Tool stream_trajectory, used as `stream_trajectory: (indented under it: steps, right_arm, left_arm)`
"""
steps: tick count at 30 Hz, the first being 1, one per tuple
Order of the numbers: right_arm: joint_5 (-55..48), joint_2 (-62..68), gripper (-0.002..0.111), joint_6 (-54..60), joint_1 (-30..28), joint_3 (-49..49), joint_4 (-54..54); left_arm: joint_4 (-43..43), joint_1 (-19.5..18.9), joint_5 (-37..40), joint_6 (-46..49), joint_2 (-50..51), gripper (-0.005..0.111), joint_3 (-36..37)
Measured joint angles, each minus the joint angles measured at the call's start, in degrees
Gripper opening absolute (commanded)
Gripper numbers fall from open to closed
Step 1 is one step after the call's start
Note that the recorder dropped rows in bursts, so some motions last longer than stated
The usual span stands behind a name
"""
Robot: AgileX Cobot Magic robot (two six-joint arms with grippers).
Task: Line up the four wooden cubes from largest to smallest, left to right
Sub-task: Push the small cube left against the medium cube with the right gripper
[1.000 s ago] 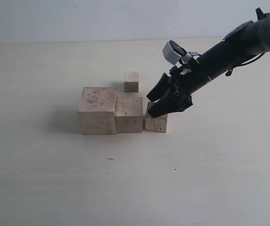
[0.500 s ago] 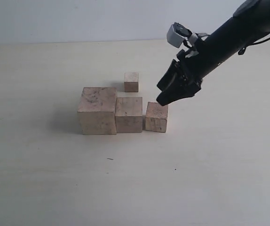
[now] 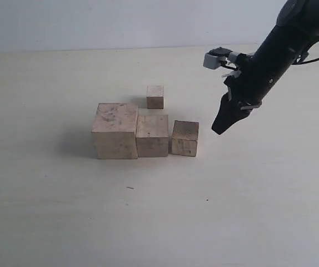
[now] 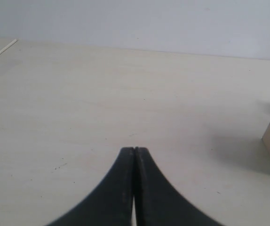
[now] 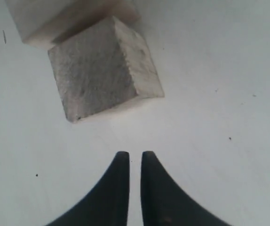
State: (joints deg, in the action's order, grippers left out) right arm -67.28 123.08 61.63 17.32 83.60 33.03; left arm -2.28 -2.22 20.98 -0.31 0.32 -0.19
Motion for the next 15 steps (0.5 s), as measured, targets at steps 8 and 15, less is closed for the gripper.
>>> stream_trajectory:
  steps: [8, 15]
  right_arm:
    - [0.9, 4.0, 0.001, 0.5, 0.7, 0.0, 4.8]
    - [3.2, 6.2, 0.001, 1.3, 3.6, 0.0, 5.0]
  left_arm:
    - [0.0, 0.0, 0.0, 0.0, 0.0, 0.0, 0.0]
    - [0.0, 0.0, 0.0, 0.0, 0.0, 0.0, 0.0]
